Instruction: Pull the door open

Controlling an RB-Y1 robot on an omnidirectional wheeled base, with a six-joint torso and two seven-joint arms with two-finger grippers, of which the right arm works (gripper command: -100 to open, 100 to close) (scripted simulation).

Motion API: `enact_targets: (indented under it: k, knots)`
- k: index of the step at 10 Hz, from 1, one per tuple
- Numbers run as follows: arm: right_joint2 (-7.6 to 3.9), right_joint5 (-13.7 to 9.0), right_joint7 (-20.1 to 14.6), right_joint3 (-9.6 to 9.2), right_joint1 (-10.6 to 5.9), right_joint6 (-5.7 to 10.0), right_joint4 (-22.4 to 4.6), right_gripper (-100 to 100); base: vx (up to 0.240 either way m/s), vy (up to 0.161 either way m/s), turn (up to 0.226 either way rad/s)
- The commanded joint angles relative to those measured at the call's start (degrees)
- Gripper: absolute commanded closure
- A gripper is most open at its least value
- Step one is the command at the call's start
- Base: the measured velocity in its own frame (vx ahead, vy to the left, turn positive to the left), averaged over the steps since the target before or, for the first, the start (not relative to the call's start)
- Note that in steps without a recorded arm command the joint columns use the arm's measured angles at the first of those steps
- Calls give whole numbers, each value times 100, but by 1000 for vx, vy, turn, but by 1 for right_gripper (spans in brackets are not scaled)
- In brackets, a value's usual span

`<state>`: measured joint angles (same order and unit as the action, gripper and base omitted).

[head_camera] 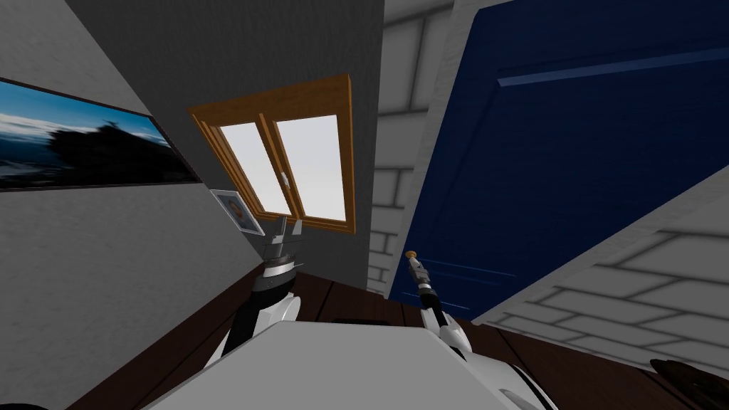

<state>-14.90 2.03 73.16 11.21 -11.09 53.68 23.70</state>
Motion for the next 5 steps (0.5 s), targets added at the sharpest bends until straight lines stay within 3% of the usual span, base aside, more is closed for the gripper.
enact_targets:
  k: [1, 5]
  knots:
    - [12, -31, -260, -17, 14, -13, 21, 100, -23, -12, 37]
    - [8, -107, -817, -47, 29, -26, 46, 100, -19, -10, 30]
